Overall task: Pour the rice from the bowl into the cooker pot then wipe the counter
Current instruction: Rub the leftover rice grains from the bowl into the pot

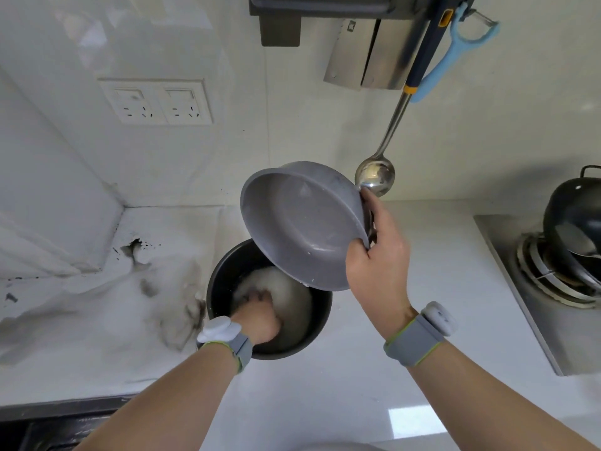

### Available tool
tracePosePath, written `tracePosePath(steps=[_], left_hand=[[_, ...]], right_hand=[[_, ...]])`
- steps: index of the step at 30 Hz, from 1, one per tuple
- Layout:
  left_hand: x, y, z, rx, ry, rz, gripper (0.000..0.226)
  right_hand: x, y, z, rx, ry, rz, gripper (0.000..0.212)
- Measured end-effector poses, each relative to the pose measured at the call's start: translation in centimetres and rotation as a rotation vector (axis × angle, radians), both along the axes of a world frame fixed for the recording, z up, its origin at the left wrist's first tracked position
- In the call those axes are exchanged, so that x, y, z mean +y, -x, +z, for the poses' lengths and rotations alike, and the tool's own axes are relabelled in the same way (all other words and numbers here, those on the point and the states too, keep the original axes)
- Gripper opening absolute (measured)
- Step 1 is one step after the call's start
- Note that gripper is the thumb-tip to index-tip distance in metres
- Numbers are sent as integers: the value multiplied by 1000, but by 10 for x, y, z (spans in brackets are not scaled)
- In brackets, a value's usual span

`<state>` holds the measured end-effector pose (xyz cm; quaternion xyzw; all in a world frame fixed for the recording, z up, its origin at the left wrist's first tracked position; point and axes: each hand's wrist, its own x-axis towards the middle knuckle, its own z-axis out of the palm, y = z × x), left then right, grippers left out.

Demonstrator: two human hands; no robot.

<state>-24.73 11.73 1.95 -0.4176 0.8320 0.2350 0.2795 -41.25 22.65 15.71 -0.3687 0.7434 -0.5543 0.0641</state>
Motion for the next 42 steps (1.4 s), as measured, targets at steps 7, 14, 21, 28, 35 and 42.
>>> tracePosePath(steps=[7,14,21,28,35,42], left_hand=[[20,-8,28,282,430,-195,31],[8,-1,53,806,653,-263,39],[14,33,58,642,425,-25,90],[30,34,64,573,420,-61,95],[40,17,73,695,441,-123,88],[43,-21,34,794,555,-214,54]], right_hand=[[1,3,-5,-73,-30,-33,76],[1,1,-6,-93,-18,-15,75],[-3,-18,3,-139,86,-13,77],[-3,-21,10,-76,149,-11,76],[-8,-19,9,111,145,36,73],[-16,-3,11,145,169,-11,72]])
